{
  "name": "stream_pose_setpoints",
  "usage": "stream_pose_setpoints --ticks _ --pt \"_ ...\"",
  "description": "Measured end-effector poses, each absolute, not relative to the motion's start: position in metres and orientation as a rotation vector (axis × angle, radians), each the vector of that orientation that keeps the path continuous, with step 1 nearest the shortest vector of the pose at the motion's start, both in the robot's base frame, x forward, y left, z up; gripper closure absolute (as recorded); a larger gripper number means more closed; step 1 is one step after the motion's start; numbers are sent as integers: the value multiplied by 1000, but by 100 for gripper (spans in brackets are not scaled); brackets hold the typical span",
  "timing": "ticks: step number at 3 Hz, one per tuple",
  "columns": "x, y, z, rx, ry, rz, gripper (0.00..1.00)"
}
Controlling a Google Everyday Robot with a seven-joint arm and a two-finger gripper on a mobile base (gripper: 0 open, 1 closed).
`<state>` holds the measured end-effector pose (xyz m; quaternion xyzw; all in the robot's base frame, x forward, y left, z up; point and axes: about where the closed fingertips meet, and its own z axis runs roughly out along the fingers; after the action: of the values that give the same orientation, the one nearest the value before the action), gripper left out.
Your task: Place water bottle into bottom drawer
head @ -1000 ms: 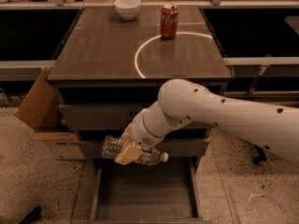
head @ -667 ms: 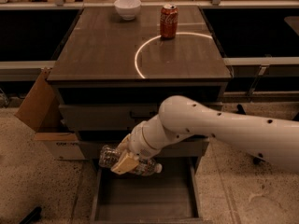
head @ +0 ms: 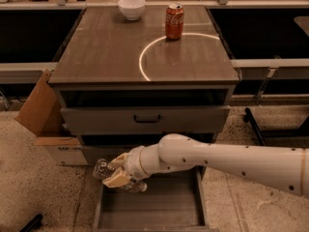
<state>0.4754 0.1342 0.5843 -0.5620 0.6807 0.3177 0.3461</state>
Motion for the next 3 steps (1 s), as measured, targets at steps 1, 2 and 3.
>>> stream_pose_setpoints --ticks 1,2,3 --pt "484 136 576 -1405 1778 819 100" --pt "482 136 577 -1415 1777 822 100" --pt "484 133 564 -1426 1808 772 100"
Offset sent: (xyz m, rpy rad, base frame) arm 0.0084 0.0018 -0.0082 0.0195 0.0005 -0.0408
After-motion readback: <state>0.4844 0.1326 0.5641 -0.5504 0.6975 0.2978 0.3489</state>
